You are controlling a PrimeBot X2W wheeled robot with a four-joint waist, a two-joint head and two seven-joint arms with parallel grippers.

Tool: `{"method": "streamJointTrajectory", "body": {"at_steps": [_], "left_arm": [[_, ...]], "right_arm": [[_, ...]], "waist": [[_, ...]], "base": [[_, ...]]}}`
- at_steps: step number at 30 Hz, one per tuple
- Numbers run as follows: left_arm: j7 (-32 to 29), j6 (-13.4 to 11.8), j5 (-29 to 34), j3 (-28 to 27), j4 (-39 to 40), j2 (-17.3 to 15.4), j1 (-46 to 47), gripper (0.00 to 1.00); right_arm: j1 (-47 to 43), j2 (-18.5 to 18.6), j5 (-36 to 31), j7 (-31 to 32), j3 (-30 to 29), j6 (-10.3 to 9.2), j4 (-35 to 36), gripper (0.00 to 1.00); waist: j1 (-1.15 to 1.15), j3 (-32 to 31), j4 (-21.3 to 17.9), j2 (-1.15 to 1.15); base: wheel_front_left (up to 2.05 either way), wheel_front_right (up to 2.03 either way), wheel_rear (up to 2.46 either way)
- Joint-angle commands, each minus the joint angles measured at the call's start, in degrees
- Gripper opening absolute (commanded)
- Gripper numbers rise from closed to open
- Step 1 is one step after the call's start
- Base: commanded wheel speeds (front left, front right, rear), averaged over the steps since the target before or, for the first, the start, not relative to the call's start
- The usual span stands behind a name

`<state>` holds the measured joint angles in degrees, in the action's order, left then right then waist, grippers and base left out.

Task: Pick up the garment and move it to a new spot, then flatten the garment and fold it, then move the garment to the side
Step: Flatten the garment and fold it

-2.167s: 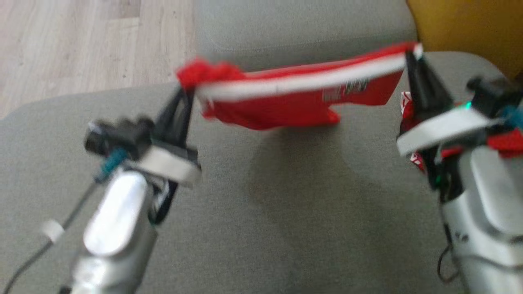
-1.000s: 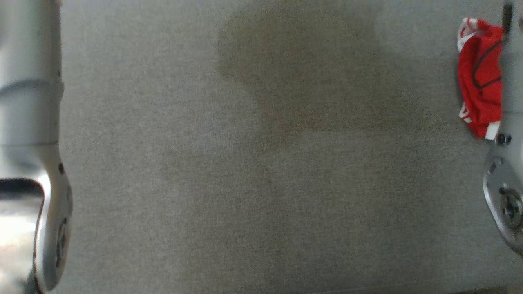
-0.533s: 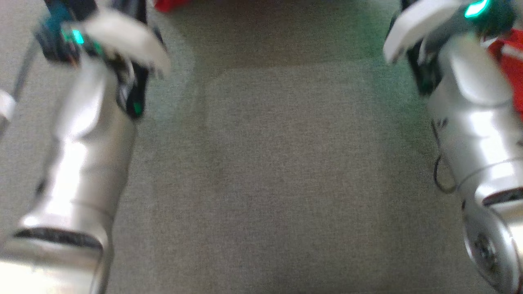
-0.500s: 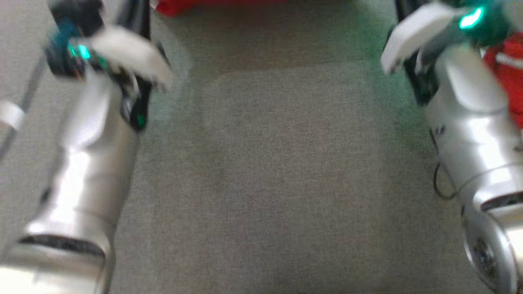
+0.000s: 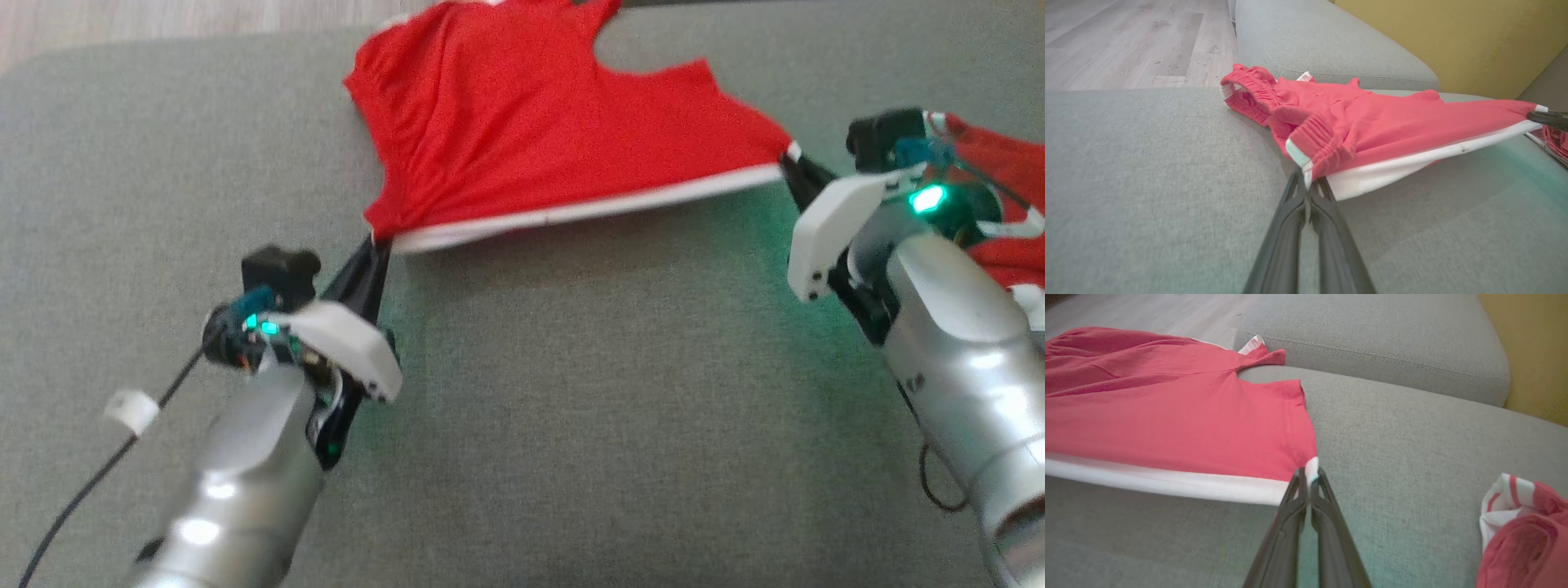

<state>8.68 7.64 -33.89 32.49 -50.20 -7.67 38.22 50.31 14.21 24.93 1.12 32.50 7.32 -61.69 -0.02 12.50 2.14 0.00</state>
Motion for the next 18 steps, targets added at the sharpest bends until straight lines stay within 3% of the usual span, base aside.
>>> {"method": "streamJointTrajectory", "body": {"at_steps": [1, 10, 18], "left_arm": [[0.76, -0.16, -0.65, -1.85, 1.11, -3.25, 0.54, 0.00], [2.17, -0.35, -3.41, -0.88, 4.88, -4.56, -11.46, 0.00], [2.24, -3.21, -5.68, -1.03, 14.57, -5.99, -24.70, 0.00]], "right_arm": [[-0.59, 1.95, 1.20, 0.31, 0.66, 0.17, 1.56, 0.00], [-11.00, 11.99, 14.38, 7.12, 10.74, 0.17, 14.35, 0.00], [-20.31, 20.06, 21.24, 10.44, 13.15, 0.17, 25.61, 0.00]], "waist": [[0.02, -1.65, -0.45, 0.00], [0.02, -10.39, -3.05, 0.00], [0.02, -15.69, -5.15, 0.00]], "base": [[0.00, 0.00, 0.00], [0.00, 0.00, 0.00], [0.00, 0.00, 0.00]]}}
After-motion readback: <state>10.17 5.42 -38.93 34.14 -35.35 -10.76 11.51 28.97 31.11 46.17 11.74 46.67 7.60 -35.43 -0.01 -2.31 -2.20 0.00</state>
